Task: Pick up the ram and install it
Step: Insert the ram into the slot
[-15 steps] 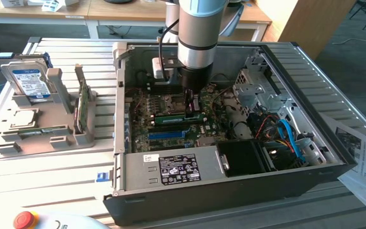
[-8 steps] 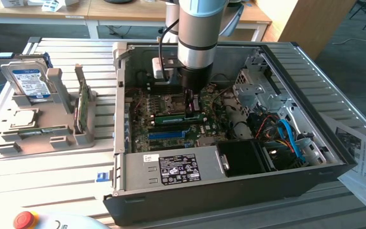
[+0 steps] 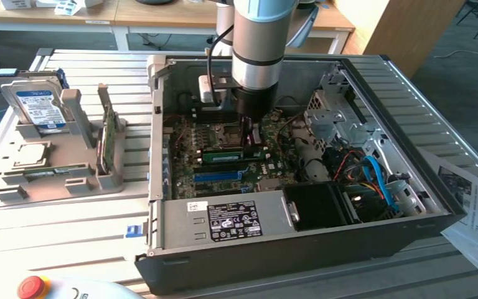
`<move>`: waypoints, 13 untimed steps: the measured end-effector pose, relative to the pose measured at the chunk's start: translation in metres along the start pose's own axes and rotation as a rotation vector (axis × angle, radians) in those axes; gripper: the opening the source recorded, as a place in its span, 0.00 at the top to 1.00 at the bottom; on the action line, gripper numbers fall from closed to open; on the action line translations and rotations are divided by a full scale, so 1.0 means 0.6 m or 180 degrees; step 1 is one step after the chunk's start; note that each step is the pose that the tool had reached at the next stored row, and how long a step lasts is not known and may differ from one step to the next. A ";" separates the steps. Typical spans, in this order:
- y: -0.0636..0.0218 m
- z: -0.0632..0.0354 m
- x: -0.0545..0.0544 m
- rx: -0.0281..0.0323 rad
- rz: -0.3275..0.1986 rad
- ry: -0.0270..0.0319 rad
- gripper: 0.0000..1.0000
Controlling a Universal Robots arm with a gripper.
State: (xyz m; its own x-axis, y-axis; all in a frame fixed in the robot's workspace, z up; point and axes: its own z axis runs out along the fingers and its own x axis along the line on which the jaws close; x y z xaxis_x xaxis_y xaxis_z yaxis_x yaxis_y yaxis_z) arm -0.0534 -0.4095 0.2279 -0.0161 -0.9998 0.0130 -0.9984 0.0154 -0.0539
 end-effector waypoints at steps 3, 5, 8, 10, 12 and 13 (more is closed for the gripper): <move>0.000 0.000 0.000 0.0000 0.0000 0.0000 0.63; 0.000 0.000 0.000 0.0000 0.0000 0.0000 0.63; 0.000 0.000 0.000 0.0000 0.0000 0.0000 0.63; 0.000 0.000 0.000 0.0000 0.0000 0.0000 0.63; 0.000 0.000 0.000 0.0000 0.0000 0.0000 0.63; 0.000 0.000 0.000 0.0000 0.0000 0.0000 0.63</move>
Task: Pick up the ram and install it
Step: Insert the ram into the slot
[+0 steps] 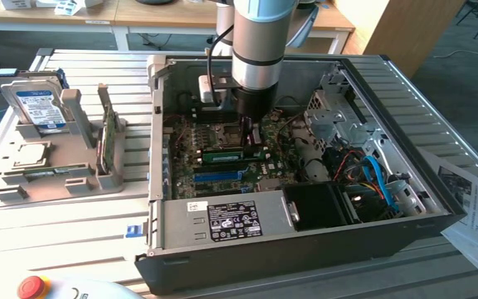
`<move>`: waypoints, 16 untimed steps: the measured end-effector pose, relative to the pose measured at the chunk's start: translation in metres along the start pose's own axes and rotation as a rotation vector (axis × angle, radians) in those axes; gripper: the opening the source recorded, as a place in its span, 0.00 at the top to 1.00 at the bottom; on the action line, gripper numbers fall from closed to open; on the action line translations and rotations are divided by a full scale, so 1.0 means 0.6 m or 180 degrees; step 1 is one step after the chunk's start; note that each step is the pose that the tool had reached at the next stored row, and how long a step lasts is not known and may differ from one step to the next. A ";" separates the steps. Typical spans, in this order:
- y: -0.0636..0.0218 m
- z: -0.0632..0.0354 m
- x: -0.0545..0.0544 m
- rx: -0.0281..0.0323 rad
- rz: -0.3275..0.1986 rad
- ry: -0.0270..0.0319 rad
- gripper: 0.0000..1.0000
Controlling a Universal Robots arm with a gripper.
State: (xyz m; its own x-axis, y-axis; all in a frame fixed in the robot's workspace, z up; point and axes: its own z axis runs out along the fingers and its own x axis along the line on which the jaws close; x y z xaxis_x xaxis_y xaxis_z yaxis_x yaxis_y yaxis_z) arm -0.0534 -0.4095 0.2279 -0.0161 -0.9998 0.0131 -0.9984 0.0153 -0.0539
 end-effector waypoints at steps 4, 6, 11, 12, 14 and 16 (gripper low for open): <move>0.000 -0.003 0.000 0.0000 0.0000 0.0000 0.63; -0.001 -0.015 0.000 0.0000 0.0000 0.0000 0.63; -0.003 -0.053 0.001 0.0000 0.0000 0.0000 0.63; -0.003 -0.060 0.001 -0.0001 0.0000 0.0000 0.63; -0.004 -0.073 0.001 0.0000 0.0000 0.0000 0.63; -0.005 -0.087 0.001 0.0000 0.0000 0.0000 0.63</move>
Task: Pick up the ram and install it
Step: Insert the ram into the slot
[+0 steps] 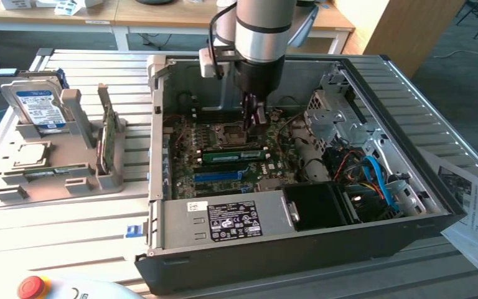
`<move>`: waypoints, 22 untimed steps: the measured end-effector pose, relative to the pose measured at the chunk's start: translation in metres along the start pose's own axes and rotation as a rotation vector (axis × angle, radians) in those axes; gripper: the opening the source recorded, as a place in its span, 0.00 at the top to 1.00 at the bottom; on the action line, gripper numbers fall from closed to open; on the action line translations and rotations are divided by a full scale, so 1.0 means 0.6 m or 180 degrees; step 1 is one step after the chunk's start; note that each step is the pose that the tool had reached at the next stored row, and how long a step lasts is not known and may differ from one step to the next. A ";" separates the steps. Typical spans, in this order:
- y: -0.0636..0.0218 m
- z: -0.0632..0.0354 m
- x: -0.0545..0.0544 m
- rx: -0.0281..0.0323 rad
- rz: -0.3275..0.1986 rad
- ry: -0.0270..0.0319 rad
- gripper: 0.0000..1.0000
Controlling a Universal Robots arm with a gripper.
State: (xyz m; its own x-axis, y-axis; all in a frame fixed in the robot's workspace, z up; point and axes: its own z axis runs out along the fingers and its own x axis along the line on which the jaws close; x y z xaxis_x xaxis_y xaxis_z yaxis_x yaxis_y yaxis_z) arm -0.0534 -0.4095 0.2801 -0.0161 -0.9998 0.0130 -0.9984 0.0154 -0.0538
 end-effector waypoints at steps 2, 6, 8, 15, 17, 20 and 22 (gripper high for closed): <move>-0.001 -0.011 0.000 0.0000 0.0000 0.0000 0.63; -0.002 -0.031 0.000 0.0000 0.0000 0.0000 0.63; -0.002 -0.041 0.000 0.0000 0.0000 0.0000 0.63; -0.004 -0.070 0.001 0.0000 0.0000 0.0000 0.63; -0.004 -0.077 0.001 0.0000 0.0000 0.0000 0.63; -0.005 -0.090 0.001 0.0000 0.0000 0.0000 0.63; -0.005 -0.096 0.001 0.0000 0.0000 0.0001 0.63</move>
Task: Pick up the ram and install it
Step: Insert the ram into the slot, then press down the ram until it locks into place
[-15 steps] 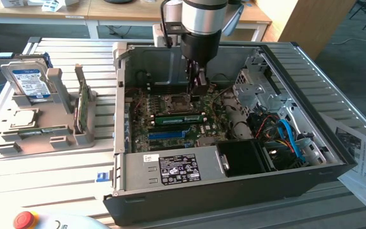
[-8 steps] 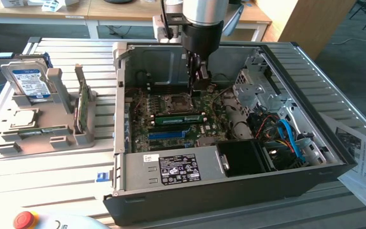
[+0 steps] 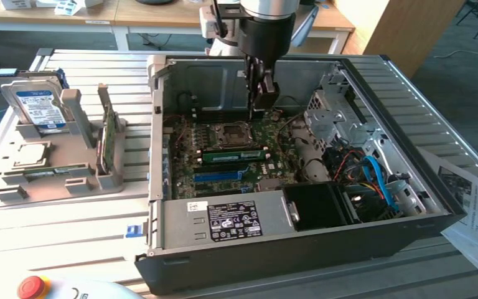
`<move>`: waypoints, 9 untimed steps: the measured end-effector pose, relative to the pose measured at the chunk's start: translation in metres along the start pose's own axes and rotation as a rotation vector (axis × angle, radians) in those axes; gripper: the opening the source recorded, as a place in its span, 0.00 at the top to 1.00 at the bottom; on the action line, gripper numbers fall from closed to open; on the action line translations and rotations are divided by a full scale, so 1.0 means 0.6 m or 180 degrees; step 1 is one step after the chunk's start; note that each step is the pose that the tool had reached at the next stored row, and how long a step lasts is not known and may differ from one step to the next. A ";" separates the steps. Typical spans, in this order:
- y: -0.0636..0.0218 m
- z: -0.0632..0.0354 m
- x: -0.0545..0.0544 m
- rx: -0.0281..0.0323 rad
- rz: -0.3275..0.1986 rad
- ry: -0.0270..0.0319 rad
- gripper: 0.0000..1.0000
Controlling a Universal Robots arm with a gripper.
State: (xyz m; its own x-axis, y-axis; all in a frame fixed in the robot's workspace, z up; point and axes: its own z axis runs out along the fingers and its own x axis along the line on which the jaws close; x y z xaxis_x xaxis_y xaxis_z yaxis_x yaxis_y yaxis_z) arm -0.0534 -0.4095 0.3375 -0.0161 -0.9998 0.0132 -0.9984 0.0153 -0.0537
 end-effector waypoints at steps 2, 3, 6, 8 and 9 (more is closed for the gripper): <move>0.000 -0.003 0.000 0.0000 0.0000 0.0000 0.63; 0.000 -0.003 0.000 0.0000 0.0000 -0.0001 0.63; 0.000 -0.003 0.000 0.0000 0.0000 -0.0001 0.63; 0.000 -0.003 0.000 0.0000 0.0000 0.0000 0.63; 0.000 -0.003 0.000 0.0000 0.0000 0.0000 0.63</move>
State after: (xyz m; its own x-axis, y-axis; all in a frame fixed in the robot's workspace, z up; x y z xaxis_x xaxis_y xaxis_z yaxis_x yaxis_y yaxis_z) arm -0.0534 -0.4095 0.3393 -0.0161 -0.9998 0.0132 -0.9984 0.0154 -0.0538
